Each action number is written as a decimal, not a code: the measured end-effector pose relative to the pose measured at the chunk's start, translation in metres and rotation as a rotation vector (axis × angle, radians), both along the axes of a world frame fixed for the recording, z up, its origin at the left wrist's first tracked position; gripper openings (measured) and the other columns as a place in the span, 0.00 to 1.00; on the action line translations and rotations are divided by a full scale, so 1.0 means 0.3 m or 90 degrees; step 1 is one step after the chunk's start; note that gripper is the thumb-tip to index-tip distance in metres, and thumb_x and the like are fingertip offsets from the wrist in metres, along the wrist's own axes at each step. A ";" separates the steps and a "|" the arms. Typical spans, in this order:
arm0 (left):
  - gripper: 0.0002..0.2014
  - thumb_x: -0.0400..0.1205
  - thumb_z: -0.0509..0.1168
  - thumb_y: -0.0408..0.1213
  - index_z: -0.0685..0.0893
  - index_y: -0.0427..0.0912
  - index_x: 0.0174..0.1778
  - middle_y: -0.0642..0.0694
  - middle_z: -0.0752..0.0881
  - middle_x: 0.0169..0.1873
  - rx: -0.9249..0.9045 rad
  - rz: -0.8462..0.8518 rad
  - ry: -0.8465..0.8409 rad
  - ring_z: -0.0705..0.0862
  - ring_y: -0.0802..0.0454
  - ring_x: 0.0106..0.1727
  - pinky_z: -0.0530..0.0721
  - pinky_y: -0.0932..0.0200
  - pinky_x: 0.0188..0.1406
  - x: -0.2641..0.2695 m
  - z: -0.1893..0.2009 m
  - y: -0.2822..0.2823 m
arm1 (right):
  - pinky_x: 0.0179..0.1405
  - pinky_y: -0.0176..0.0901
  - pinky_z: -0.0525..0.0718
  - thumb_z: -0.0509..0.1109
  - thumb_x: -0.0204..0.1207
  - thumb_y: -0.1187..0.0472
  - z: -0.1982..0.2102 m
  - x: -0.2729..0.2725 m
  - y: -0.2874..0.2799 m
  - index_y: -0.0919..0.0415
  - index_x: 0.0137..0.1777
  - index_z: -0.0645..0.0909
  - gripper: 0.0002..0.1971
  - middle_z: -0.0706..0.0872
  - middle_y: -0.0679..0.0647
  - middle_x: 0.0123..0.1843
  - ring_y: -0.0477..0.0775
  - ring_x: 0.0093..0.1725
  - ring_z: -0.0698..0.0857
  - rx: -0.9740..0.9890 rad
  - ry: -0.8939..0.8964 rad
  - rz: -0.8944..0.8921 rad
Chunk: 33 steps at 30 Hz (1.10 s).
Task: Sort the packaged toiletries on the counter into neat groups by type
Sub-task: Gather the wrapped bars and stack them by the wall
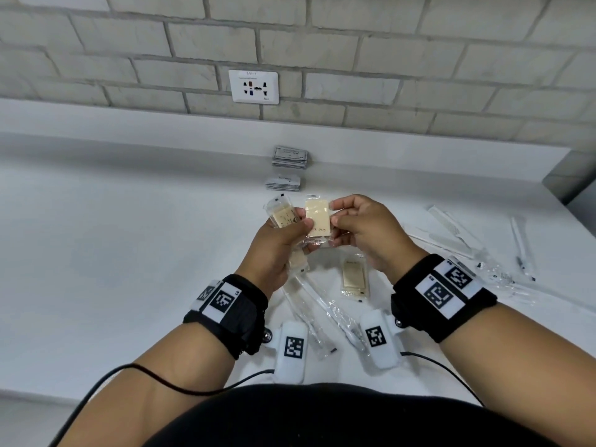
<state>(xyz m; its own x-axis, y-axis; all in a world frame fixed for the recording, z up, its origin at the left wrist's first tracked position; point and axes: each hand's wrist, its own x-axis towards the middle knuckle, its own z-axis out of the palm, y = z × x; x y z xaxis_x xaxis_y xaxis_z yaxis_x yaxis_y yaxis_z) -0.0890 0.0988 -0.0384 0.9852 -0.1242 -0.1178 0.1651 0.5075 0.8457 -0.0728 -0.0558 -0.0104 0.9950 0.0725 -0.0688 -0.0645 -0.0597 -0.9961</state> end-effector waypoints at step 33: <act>0.05 0.80 0.65 0.33 0.85 0.38 0.41 0.40 0.86 0.34 0.178 0.036 -0.058 0.84 0.44 0.37 0.81 0.53 0.40 0.034 0.016 0.011 | 0.29 0.45 0.85 0.69 0.80 0.68 0.017 0.015 0.014 0.60 0.41 0.83 0.06 0.81 0.60 0.29 0.54 0.26 0.80 -0.108 0.005 0.079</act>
